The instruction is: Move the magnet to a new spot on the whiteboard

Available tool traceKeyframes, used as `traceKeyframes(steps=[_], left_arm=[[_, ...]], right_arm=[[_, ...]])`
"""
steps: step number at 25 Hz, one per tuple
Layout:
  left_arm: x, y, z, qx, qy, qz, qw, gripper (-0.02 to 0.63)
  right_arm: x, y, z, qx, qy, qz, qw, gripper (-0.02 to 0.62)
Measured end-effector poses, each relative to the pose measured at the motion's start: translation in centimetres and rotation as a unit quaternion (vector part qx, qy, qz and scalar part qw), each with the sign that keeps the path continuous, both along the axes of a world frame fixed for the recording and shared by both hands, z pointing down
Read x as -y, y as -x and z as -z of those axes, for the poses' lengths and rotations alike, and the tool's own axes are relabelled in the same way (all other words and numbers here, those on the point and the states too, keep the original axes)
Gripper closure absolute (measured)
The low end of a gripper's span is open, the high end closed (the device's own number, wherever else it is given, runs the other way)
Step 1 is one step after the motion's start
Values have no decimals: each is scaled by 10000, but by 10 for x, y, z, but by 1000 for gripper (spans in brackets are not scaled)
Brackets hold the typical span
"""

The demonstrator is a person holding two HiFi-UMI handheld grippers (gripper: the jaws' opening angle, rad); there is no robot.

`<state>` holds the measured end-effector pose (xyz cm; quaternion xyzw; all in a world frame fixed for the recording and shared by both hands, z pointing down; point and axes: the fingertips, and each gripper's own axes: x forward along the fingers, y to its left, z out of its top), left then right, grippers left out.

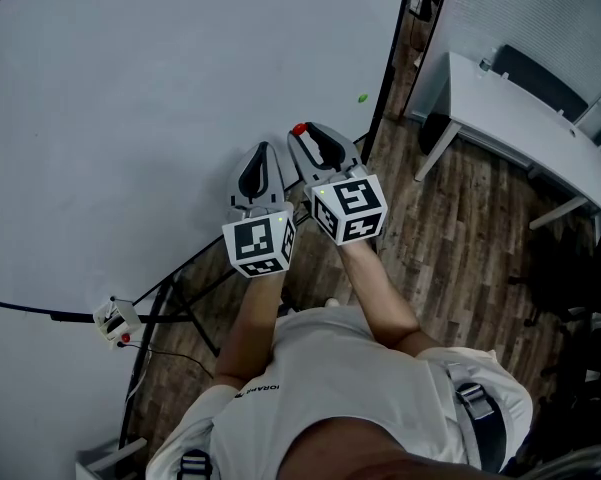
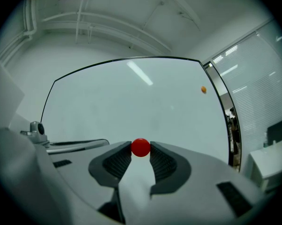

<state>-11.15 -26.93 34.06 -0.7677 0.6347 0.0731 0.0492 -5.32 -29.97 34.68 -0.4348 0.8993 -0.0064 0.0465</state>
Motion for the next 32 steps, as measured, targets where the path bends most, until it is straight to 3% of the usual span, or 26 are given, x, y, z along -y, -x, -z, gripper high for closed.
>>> traceKeyframes(steps=[32], left_arm=[[-4,-5,-1,3,6,44,10000,603]], right_arm=[[-2,-3,2,22,-45,74,10000,465]])
